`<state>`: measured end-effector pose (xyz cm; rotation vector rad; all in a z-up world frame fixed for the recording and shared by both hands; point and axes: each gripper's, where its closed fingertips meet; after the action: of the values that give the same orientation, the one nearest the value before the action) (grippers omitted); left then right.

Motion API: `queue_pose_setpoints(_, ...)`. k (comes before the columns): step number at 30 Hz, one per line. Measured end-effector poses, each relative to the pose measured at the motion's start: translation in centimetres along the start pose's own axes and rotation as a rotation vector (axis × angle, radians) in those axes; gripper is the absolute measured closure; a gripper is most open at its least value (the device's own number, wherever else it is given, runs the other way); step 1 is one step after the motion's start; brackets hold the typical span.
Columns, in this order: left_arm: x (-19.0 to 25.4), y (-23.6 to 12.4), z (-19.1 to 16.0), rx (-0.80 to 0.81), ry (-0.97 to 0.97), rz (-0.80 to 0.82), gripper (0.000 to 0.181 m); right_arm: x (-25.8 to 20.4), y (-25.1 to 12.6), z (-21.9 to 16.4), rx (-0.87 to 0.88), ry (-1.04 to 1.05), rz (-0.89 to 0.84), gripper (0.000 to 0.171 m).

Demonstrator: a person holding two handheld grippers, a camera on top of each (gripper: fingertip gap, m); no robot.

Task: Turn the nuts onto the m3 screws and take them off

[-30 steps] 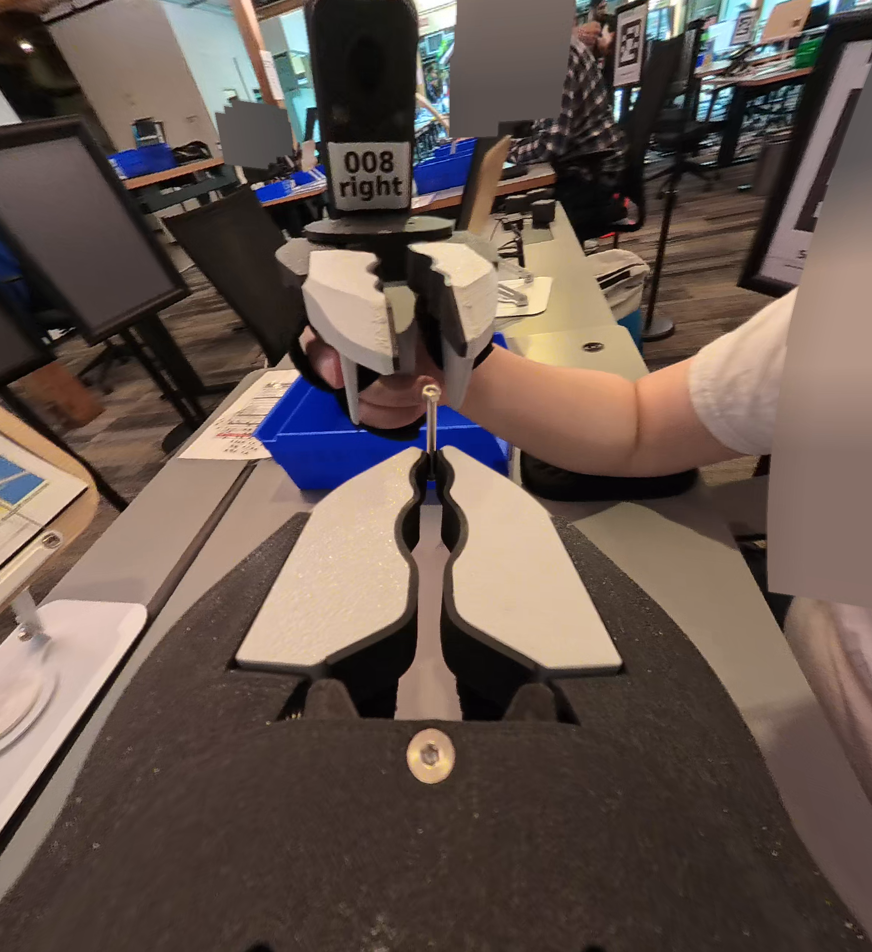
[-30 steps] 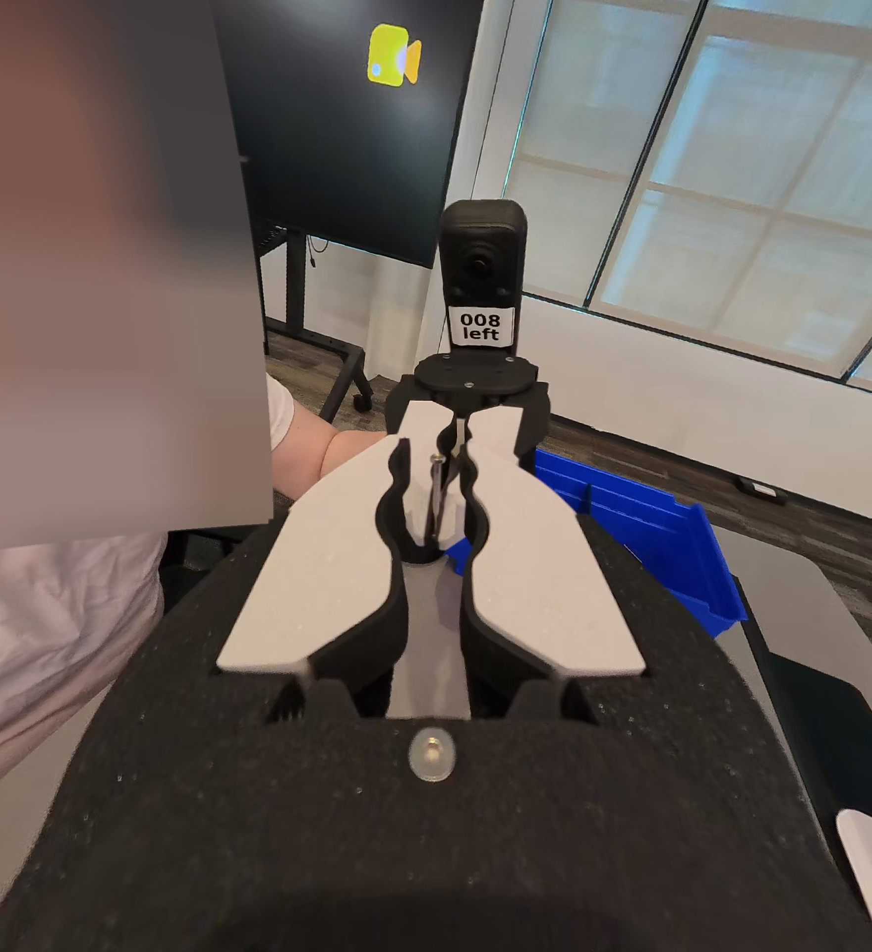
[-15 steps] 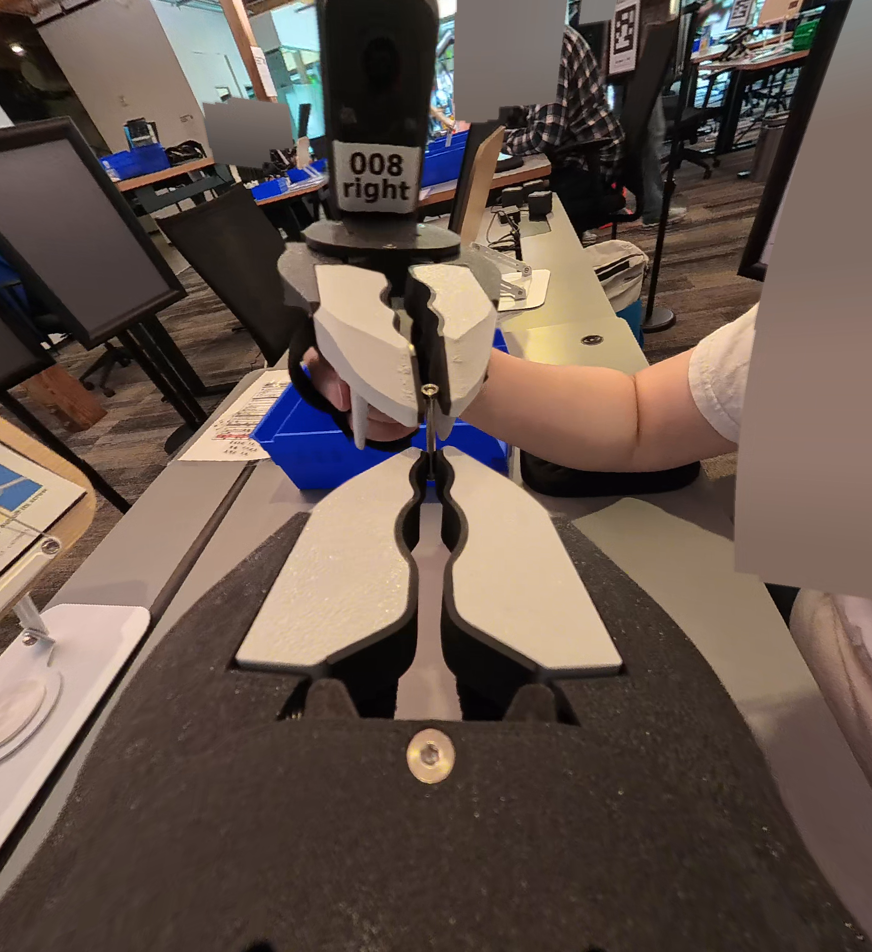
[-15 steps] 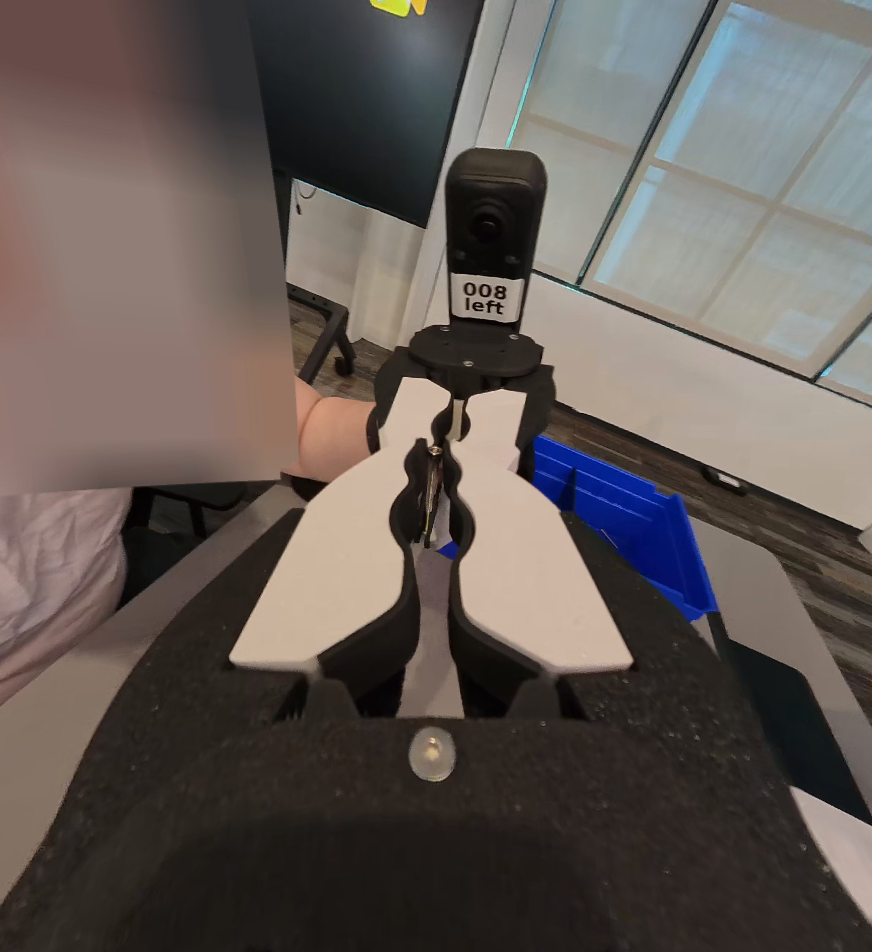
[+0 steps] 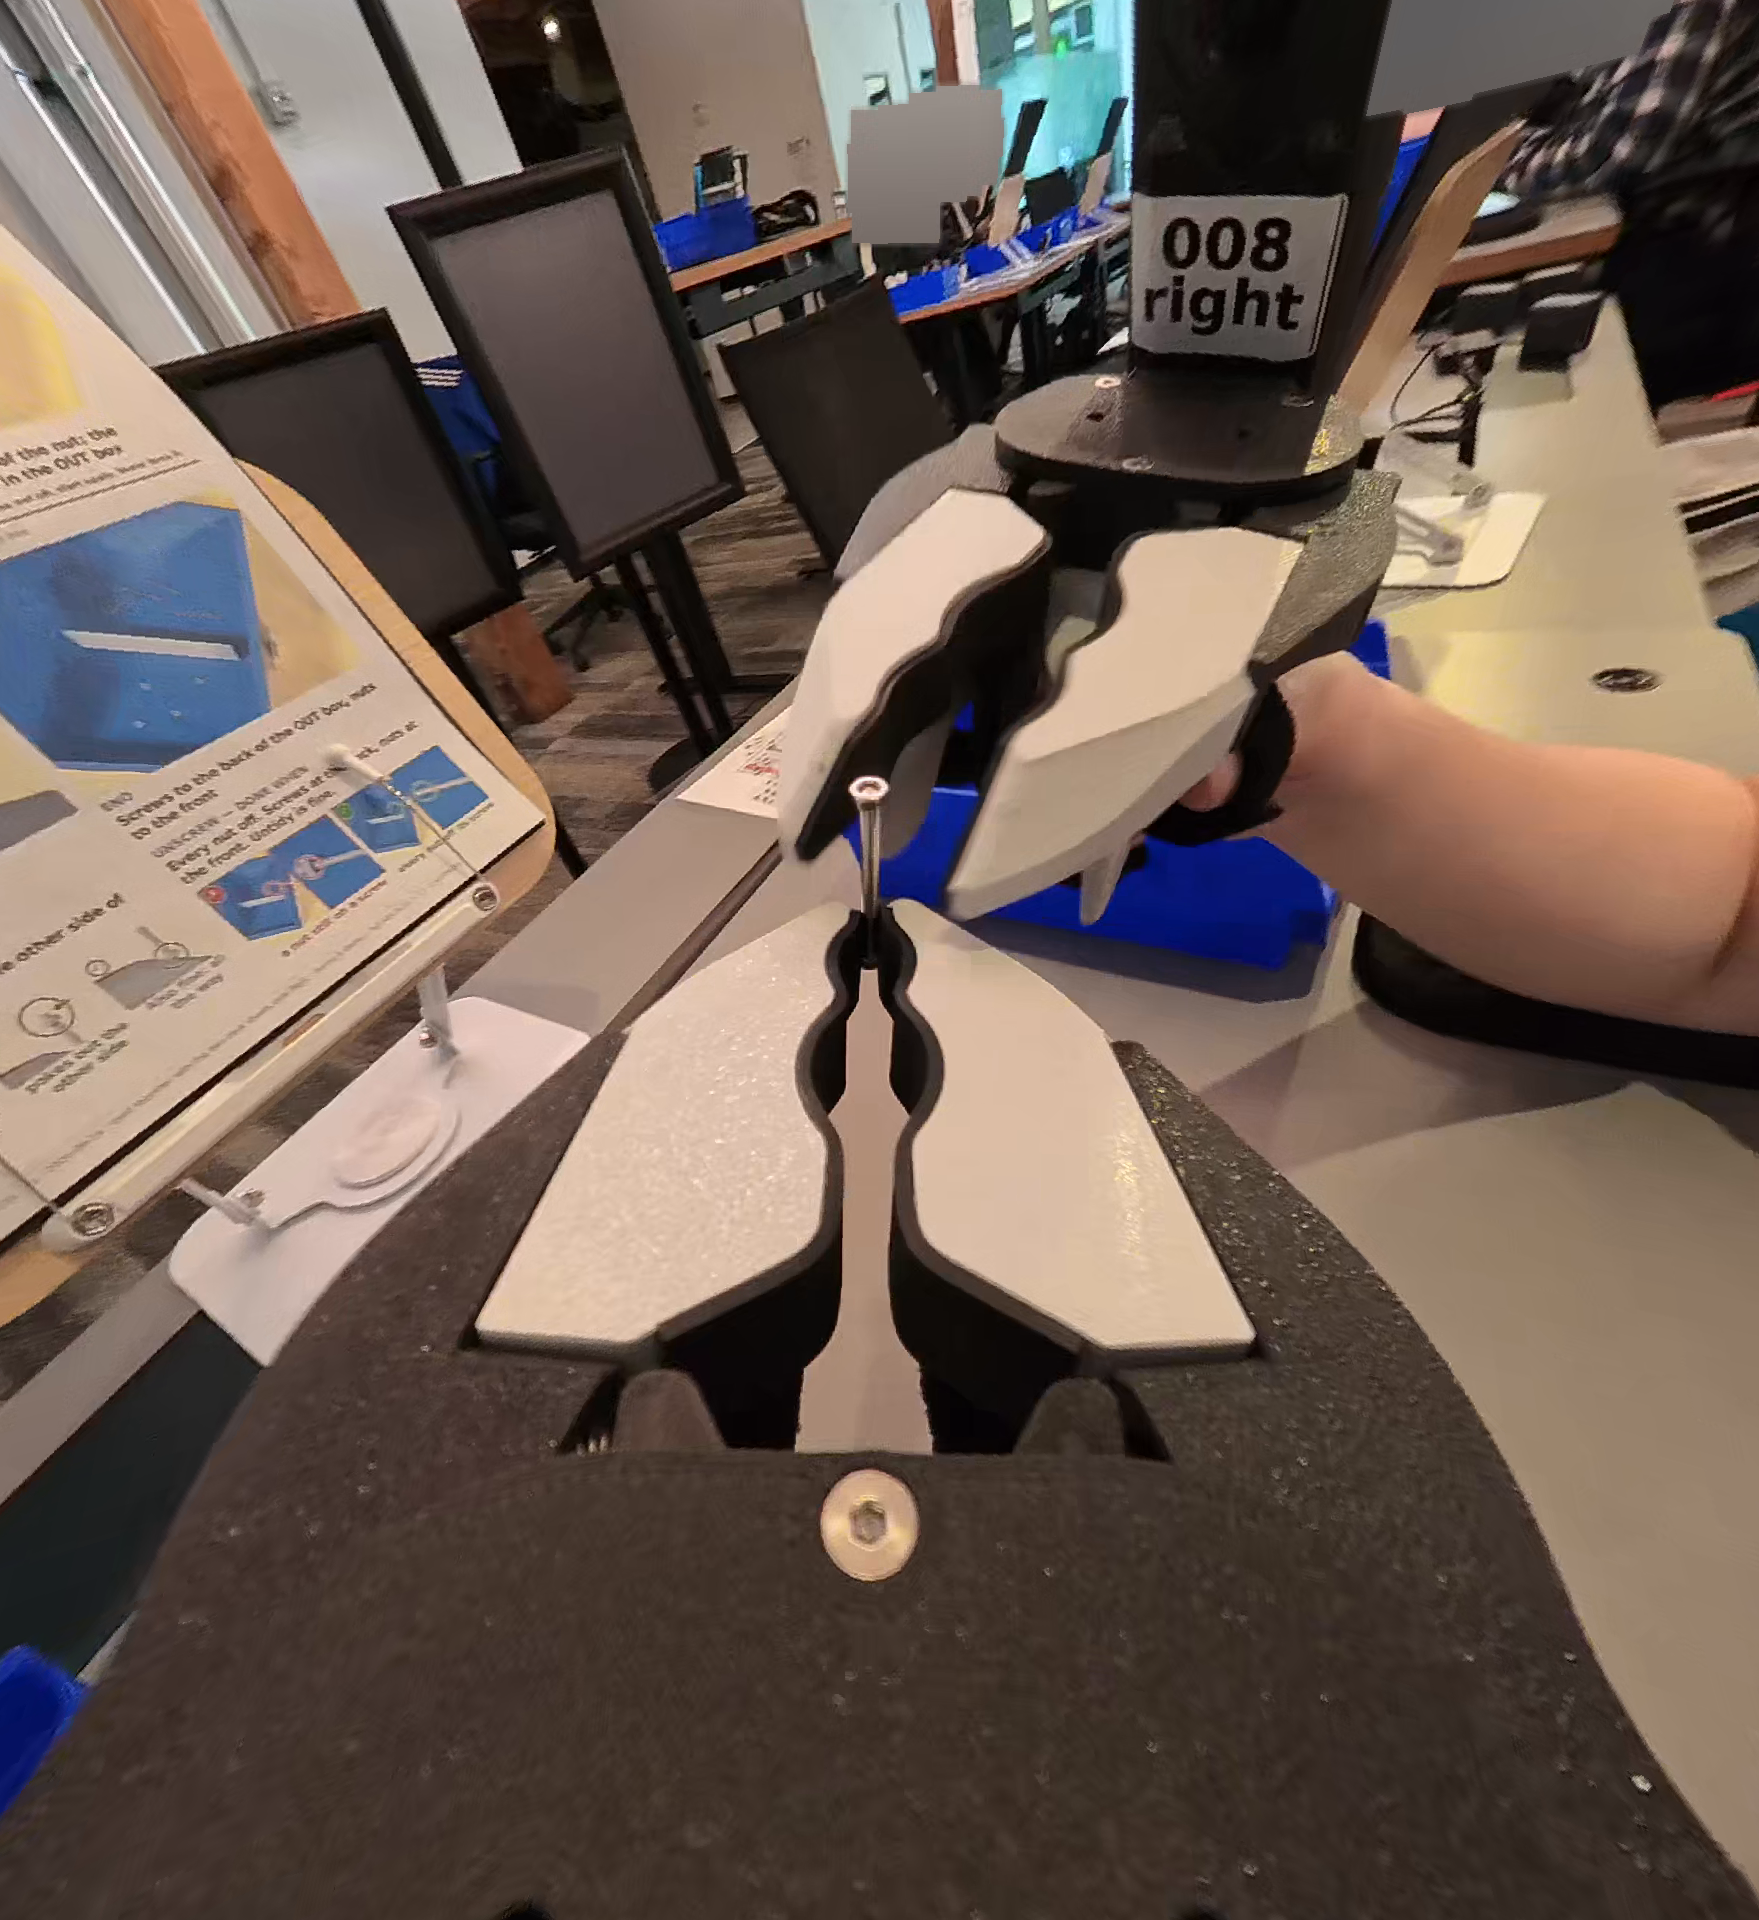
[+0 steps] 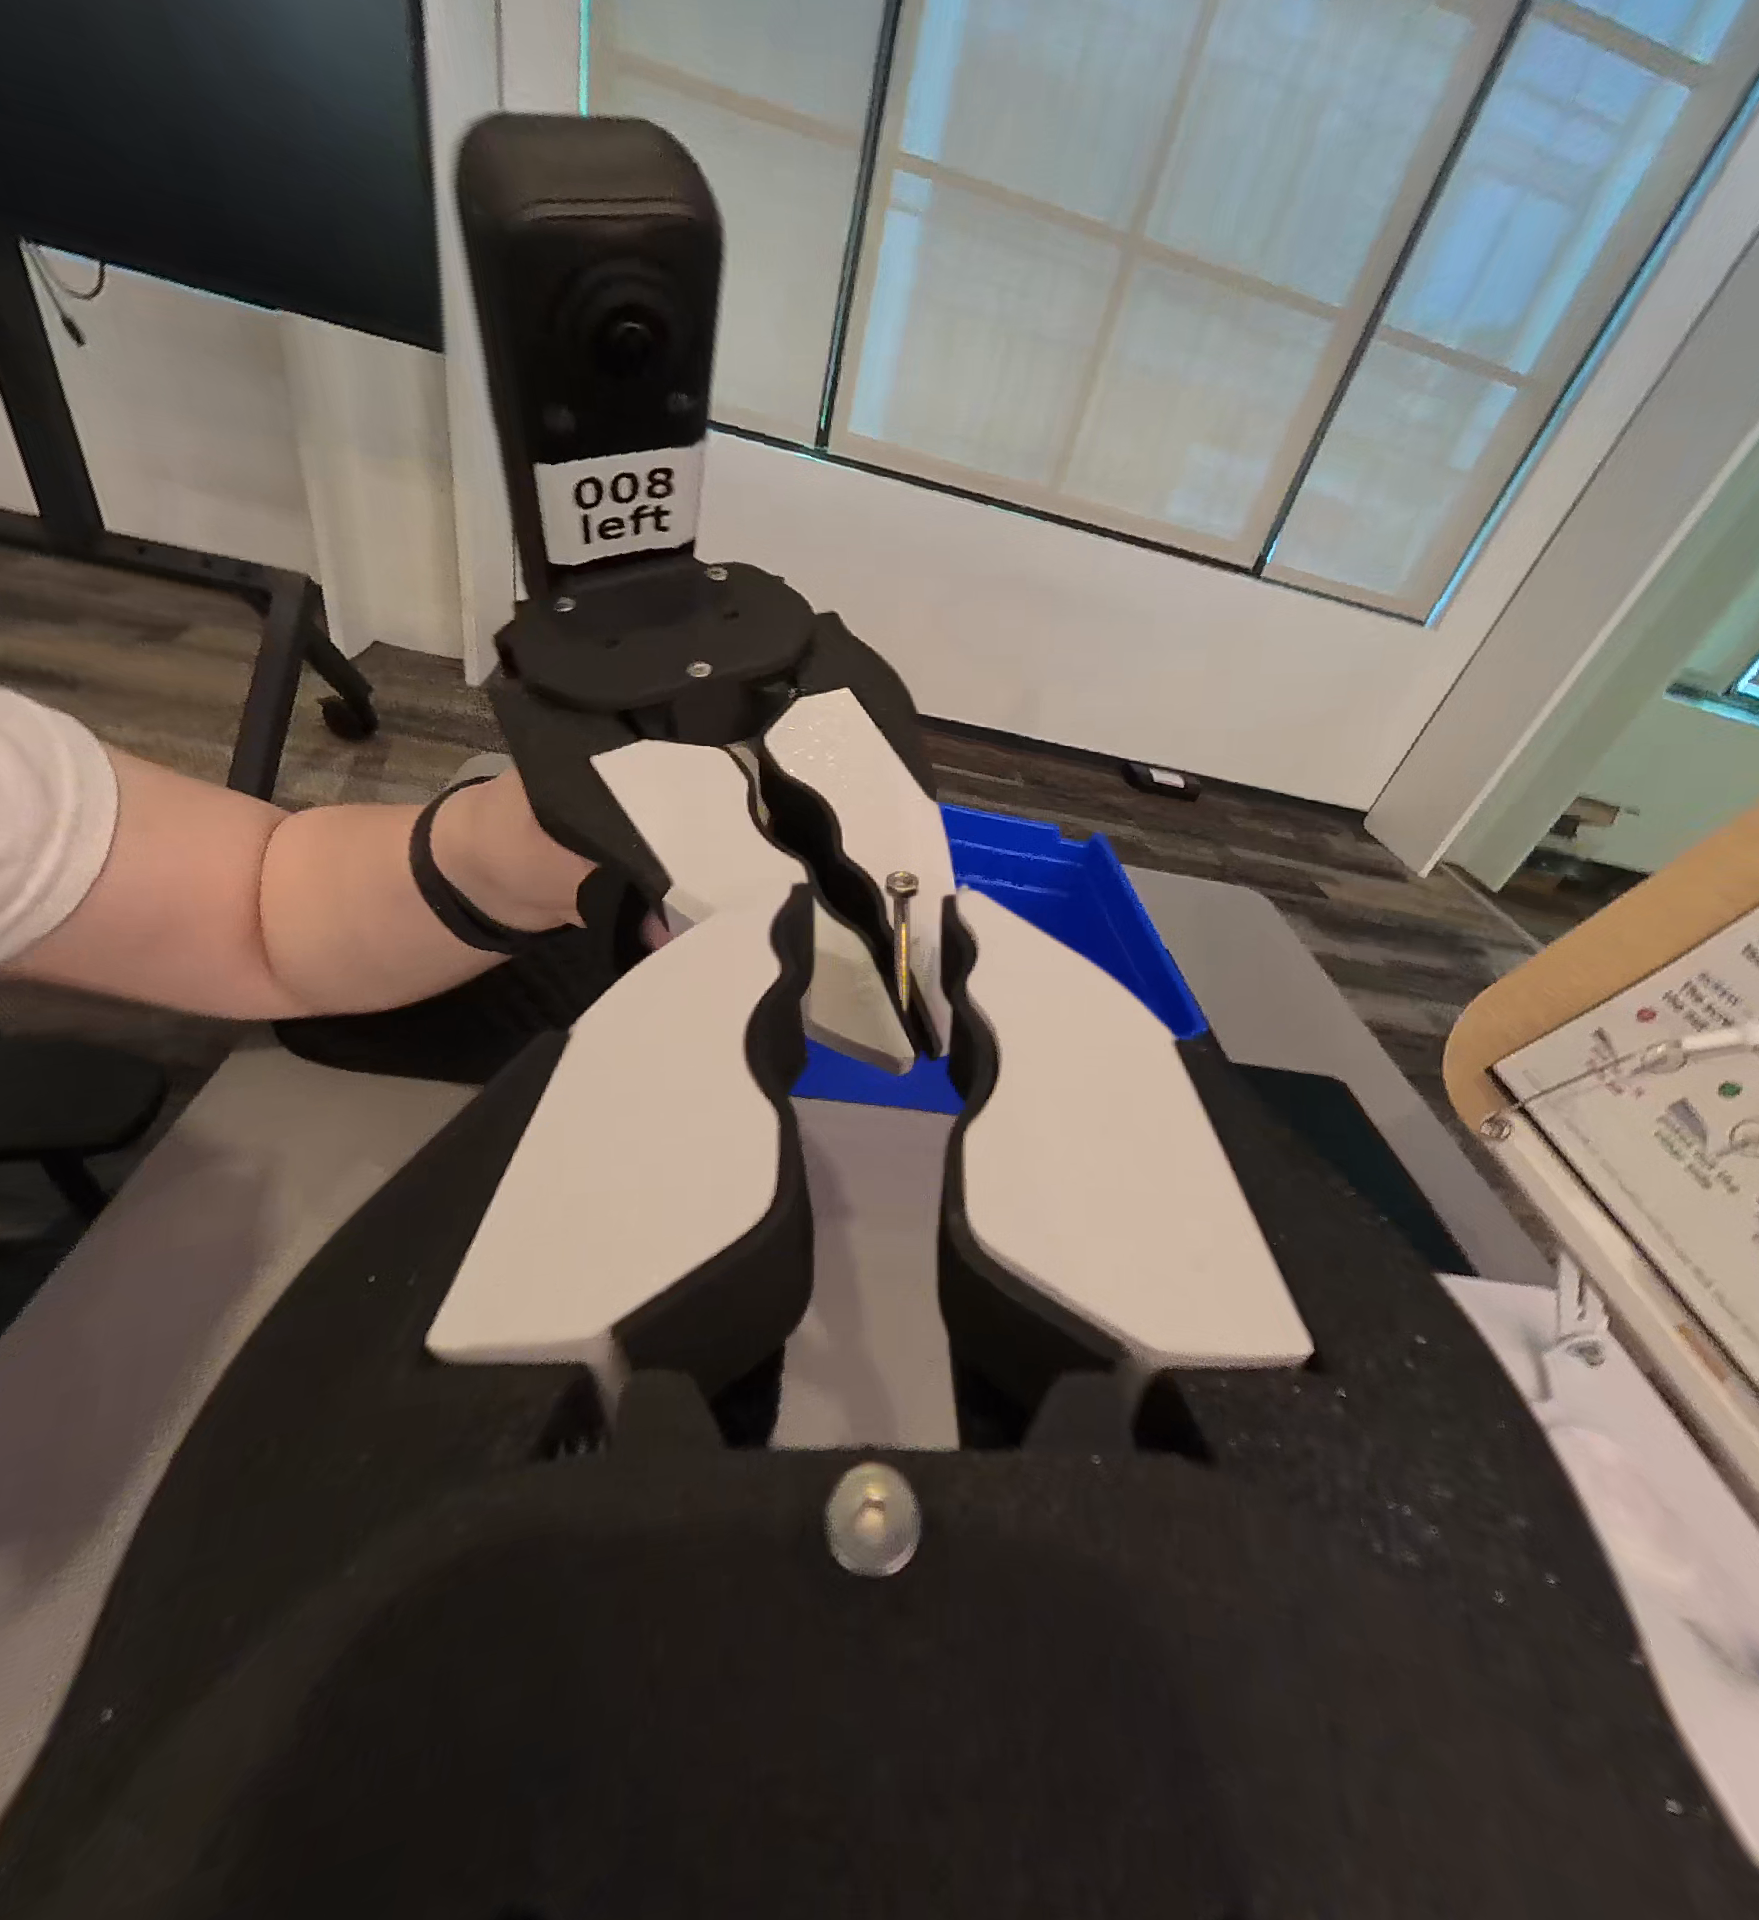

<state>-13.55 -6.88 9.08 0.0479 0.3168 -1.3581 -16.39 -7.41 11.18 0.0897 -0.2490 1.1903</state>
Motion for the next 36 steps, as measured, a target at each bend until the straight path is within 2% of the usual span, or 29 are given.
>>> queue_pose_setpoints(7,0.6,0.0,0.2,0.008,0.041,-0.011,0.179,-0.5,-0.9,1.4,0.067,-0.035,0.032,0.144)
queue_pose_setpoints(16,0.8,0.0,0.5,0.021,0.054,-0.016,0.179,-1.5,-0.3,0.8,0.013,-0.094,0.053,0.144)
queue_pose_setpoints(23,0.2,-0.3,0.6,0.028,0.038,0.000,0.179,-1.1,-0.6,0.7,-0.040,-0.167,-0.005,0.143)
queue_pose_setpoints(30,0.8,-0.1,0.6,0.023,0.048,-0.026,0.179,-1.3,-0.2,1.0,0.006,-0.140,0.000,0.143)
queue_pose_setpoints(36,0.4,0.0,0.3,0.015,0.038,-0.012,0.179,-1.1,-0.4,0.5,-0.048,-0.170,-0.008,0.142)
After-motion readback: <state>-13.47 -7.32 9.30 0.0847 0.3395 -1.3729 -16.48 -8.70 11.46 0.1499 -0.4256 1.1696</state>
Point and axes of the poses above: each gripper's, where its closed fingertips meet, y out along the fingers, z out of its top, x = y × z across the jaws, and after that the axes turned 1 degree about z, right-handed
